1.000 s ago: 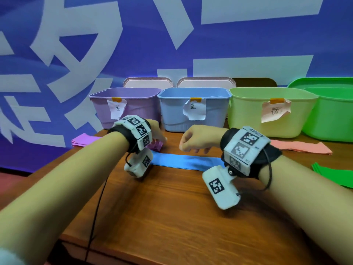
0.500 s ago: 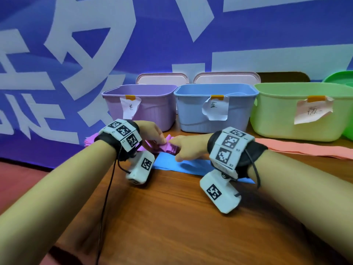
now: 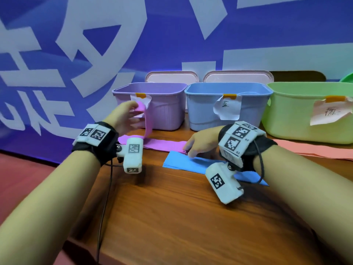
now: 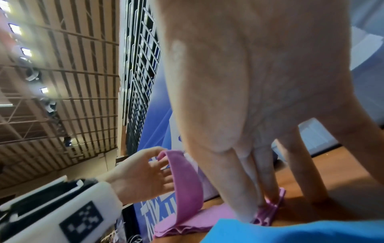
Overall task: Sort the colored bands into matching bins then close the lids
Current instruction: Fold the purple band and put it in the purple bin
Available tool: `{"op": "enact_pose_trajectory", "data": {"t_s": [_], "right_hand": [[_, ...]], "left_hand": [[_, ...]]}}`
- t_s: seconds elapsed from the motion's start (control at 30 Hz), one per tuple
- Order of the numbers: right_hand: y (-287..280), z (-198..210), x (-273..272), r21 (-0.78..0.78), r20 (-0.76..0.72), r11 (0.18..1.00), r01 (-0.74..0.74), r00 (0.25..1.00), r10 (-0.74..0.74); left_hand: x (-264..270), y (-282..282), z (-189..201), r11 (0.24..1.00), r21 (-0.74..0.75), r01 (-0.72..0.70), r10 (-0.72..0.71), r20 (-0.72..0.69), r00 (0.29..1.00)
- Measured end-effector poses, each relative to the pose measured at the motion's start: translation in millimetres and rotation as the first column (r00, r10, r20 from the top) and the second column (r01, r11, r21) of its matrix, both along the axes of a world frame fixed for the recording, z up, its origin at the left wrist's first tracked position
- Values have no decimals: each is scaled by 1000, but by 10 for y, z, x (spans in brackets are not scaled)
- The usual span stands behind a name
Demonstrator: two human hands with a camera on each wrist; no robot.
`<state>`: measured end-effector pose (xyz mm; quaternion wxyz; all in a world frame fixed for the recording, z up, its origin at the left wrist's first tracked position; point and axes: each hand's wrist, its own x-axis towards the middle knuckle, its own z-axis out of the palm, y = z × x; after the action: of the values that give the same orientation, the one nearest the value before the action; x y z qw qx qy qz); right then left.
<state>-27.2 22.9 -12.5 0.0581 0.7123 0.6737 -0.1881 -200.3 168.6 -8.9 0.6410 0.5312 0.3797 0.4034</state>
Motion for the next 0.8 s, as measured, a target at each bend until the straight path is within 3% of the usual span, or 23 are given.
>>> {"op": "enact_pose_trajectory", "data": {"t_s": [0.13,0.4,0.53,0.7,0.8], "right_hand": [[31,-23,2,31,-55,998,49,997,-47],[61,-56,-31,18,-51,997,70,996,-69],[55,-75,-6,18,-66,996,91,994,-89],[53,-103,16,29,-74,995,90,993,-88],[26,-101,8,18,-58,998,62,996,-61]], "left_hand": [[-243,165,144,977,-16,-211,207,287,935],[-243,125,1098,918,17,-396,326,536,779],[-135,-1,1152,959,63,-275,214,471,856],[-6,-197,1454,972,94,-216,105,649,753],[67,-321,1586,987,67,-146,70,639,766]]}}
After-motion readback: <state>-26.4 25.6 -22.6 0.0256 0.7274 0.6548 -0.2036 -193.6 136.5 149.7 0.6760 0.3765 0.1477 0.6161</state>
